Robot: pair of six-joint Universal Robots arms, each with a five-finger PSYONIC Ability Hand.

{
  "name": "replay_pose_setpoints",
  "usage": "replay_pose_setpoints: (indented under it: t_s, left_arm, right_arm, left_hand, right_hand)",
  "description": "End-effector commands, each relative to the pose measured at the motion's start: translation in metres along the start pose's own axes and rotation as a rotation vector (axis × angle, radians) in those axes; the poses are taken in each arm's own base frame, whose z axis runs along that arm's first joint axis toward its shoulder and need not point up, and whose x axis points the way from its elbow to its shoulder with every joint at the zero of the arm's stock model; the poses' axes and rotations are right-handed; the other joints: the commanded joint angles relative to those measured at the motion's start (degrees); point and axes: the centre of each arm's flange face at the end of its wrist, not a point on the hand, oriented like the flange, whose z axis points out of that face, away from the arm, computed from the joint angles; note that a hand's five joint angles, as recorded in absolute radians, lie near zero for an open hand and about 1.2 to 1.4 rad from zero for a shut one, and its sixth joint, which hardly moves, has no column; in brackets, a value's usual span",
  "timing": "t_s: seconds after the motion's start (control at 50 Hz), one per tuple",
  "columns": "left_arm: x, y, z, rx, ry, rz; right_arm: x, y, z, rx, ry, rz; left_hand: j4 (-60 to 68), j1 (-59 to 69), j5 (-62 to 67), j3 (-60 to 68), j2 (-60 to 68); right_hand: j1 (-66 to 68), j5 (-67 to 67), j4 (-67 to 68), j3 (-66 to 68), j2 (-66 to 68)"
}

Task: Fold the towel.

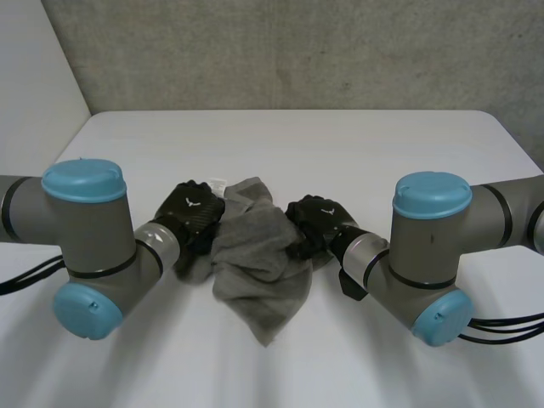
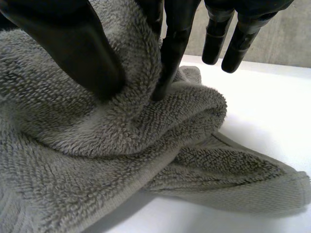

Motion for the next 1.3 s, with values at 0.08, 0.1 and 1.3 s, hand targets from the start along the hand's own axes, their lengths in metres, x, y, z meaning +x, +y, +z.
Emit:
replay_pose_setpoints:
  t_s: [0.08, 0.1, 1.3]
  left_arm:
    - [-0.006, -0.022, -0.023, -0.017, 0.01, 0.001]
    - [-0.003, -0.024, -0.031, -0.047, 0.028, -0.001]
    - [-0.045, -0.105, -0.072, 0.618, 0.048, -0.273]
  right_arm:
    - [-0.012, -0.038, -0.027, 0.022, -0.055, -0.021]
    - [-0.017, -0.04, -0.034, -0.014, -0.092, -0.049]
    - [-0.005, -0.108, -0.088, 0.167, -0.158, -0.59]
  left_hand:
    - [-2.94, 5.89, 4.16, -2.41, 3.39]
    - [-2.94, 5.89, 4.16, -2.41, 3.39]
    - [-2.94, 5.89, 4.16, -2.41, 3.39]
  right_hand:
    - [9.94, 9.77, -3.3, -1.9, 9.14]
    - [9.94, 9.77, -3.3, -1.9, 9.14]
    - [-9.25, -9.41, -3.3, -1.9, -10.05]
